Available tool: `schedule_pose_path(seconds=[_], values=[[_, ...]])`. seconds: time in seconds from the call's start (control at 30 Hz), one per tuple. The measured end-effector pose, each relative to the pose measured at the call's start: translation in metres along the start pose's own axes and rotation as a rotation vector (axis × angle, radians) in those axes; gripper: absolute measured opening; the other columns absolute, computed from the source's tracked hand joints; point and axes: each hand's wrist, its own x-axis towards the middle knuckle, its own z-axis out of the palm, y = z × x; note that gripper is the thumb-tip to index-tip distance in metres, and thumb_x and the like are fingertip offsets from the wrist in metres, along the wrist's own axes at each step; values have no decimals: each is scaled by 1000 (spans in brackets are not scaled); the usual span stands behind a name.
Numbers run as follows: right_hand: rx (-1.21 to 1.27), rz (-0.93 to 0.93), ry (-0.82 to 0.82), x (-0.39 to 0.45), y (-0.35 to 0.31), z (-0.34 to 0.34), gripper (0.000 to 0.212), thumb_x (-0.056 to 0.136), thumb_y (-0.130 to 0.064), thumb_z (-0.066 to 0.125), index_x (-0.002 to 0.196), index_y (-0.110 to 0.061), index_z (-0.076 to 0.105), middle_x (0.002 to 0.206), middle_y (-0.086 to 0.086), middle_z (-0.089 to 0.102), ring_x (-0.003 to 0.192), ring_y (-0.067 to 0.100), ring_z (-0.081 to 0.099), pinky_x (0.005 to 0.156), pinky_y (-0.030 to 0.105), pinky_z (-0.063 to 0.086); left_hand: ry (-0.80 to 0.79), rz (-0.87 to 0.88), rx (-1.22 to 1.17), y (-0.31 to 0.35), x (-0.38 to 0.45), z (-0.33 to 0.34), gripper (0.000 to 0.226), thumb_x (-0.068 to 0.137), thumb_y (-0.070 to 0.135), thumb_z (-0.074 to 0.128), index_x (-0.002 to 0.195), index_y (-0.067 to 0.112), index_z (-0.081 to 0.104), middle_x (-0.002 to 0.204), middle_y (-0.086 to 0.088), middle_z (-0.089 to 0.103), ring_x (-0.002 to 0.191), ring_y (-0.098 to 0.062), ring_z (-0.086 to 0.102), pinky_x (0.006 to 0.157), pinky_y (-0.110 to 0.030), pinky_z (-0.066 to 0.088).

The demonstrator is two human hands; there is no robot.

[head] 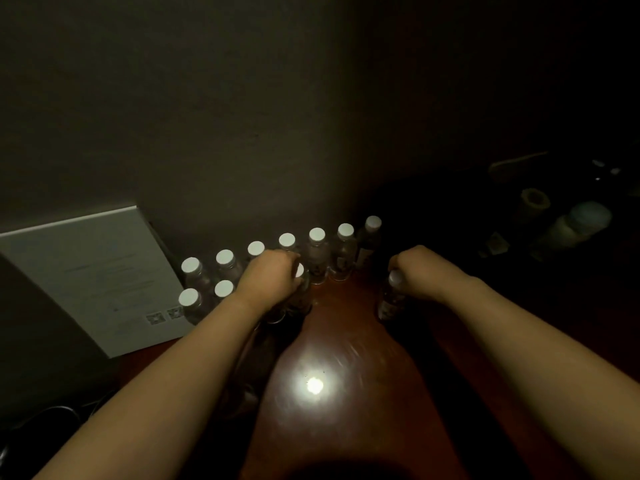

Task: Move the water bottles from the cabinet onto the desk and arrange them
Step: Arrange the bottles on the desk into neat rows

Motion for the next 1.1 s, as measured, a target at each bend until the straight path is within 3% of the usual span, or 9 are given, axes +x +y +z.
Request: schedule_pose_path(seconds=[0.23, 0.37, 0.47, 0.63, 0.9, 1.1], values=[[110, -140, 38, 21, -25, 7, 17, 92, -26, 54, 98, -17, 68, 87, 1, 64, 76, 15, 60, 64, 27, 45, -62, -30, 15, -2, 3, -5, 20, 87, 32, 64, 96, 15, 69, 87, -6, 69, 86, -27, 63, 71, -36, 52], [74, -193, 58, 35, -47, 8, 22, 91, -27, 54, 99, -13, 69, 91, 8, 67, 81, 24, 64, 74, 37, 54, -86, -32, 0, -4, 6, -7, 18, 86, 30, 66, 94, 14, 68, 83, -5, 67, 83, -26, 62, 64, -31, 43], [77, -216, 68, 44, -56, 5, 20, 92, -26, 55, 98, -13, 68, 92, 8, 67, 81, 24, 63, 73, 37, 54, -103, -42, -4, -4, 9, -7, 21, 84, 31, 68, 73, 19, 55, 74, -1, 59, 81, -25, 60, 62, -29, 36], [62, -268, 84, 54, -69, 4, 19, 91, -24, 57, 99, -9, 67, 92, 10, 66, 83, 27, 62, 69, 33, 50, -111, -68, -32, -6, 11, -5, 33, 82, 31, 70, 63, 25, 44, 71, 0, 56, 75, -22, 55, 61, -29, 36], [43, -319, 92, 64, -87, 8, 19, 91, -26, 57, 97, -10, 67, 85, 6, 63, 80, 25, 60, 68, 32, 47, -52, -52, -26, -8, 12, 2, 15, 82, 31, 67, 83, 15, 67, 79, -5, 66, 81, -27, 62, 62, -30, 41], [51, -322, 117, 65, -85, 9, 22, 90, -27, 58, 102, -11, 66, 92, 10, 64, 86, 27, 61, 70, 35, 49, -44, -37, -11, -8, 12, 4, 16, 81, 31, 67, 87, 16, 69, 79, -3, 66, 81, -26, 62, 61, -30, 41]])
